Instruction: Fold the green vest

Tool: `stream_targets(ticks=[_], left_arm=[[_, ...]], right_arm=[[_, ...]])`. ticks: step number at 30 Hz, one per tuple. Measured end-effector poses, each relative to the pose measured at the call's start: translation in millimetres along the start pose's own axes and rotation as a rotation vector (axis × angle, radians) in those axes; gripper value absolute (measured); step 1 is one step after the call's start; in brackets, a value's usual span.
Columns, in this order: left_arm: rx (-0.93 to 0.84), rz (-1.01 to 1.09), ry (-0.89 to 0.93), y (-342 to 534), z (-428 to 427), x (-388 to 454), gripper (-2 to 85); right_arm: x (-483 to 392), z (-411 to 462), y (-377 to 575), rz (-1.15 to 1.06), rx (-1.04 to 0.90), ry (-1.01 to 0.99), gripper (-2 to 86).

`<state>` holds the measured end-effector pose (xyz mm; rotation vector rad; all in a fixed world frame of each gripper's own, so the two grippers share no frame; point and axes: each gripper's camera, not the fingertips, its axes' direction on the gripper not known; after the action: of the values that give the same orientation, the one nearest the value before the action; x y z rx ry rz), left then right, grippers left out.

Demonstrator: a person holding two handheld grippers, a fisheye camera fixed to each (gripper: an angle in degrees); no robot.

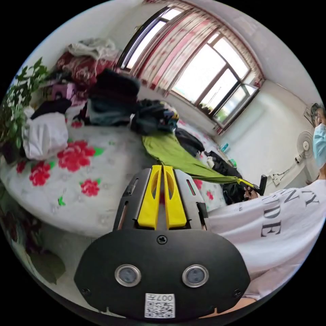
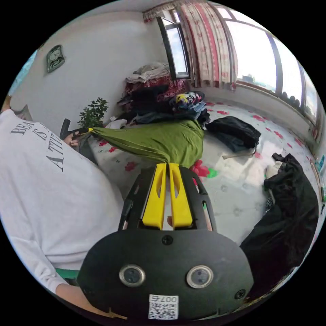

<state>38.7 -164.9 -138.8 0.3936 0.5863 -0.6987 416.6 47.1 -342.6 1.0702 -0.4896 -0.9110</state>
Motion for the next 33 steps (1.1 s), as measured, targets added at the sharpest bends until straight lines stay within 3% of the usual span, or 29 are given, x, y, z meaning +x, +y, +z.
stream_targets(ticks=[5,9,17,21,23,33], left_arm=[[-0.176,-0.134,0.033,45.1,39.9,-34.3,-0.9],[-0.200,-0.190,0.034,41.0,60.0,-49.3,-0.9],[-0.145,-0.218,-0.011,-50.4,145.7,-82.0,-0.3],[-0.151,-0.315,-0.001,-80.0,193.2,-108.0,2.8],[-0.235,-0.357,-0.090,-83.3,218.2,-121.7,7.0],[-0.486,-0.188,-0.143,-9.6,232.8,-104.6,10.1]], right_arm=[[28.9,36.4,57.9,0.217,-0.123,-0.086,-0.1],[54.3,48.1,65.0,0.303,-0.149,-0.157,-0.2],[125.0,82.2,-9.6,0.296,-0.103,-0.093,1.0],[169.2,109.8,-39.2,0.425,-0.080,-0.019,3.4],[193.2,128.3,-40.8,0.526,-0.137,0.001,4.9],[159.9,145.8,36.5,0.451,-0.369,0.038,5.7]])
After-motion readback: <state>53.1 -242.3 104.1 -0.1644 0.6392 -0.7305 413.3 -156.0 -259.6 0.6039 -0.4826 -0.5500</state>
